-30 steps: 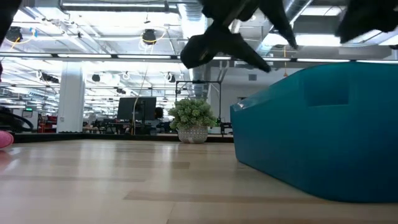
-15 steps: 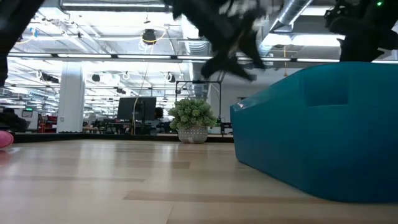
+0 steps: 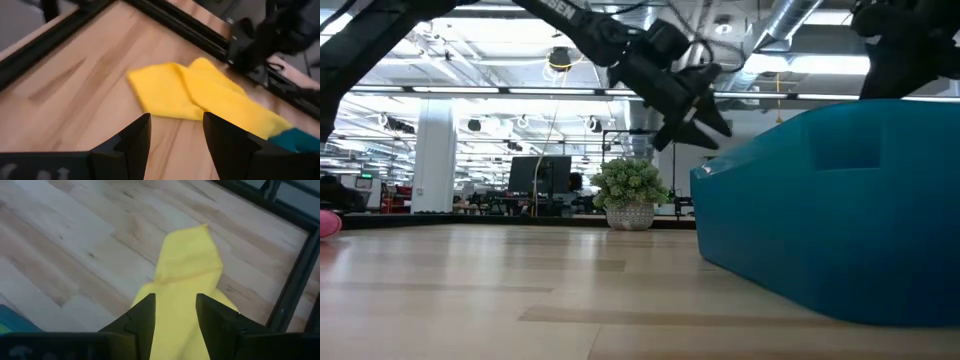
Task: Fold microfiber towels
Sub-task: Fold the yellow microfiber towel
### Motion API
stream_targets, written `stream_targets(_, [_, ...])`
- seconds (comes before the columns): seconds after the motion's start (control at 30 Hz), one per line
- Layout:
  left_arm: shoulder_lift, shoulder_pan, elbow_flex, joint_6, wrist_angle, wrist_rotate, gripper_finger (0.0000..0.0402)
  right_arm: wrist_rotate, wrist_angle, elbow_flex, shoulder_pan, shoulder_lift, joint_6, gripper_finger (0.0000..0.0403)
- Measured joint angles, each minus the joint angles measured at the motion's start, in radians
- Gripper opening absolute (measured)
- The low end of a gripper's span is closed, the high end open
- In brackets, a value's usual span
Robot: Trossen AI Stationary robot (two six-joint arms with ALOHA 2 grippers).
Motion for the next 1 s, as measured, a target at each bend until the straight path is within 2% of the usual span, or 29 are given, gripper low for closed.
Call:
stream_targets(0.23, [0.083,-0.1,0.04,0.06,0.003,-0.074,0.0173,0.039,0.02,0.0,0.0,-0.017,-0.018,0.0166])
stream_targets(0.5, [0.261,-0.15,0.254,0.05,-0.015,-0.08,0.0173,0.046,0.022,0.001,-0.006,-0.015,-0.022,0.0166])
stream_targets(0.7, [0.381,-0.179,0.433,0.076,-0.139,-0.178,0.0173,0.048,0.021,0.001,-0.007,-0.016,-0.037,0.0166])
stream_targets(0.83, [0.431,-0.184,0.468,0.065,-0.15,-0.156,0.0173,0.049,0.021,0.001,-0.007,-0.016,-0.058,0.0166])
stream_targets(1.0, [0.434,-0.195,0.46,0.061,-0.128,-0.202,0.0173,0.049,0.02,0.001,-0.007,-0.015,-0.068,0.0166])
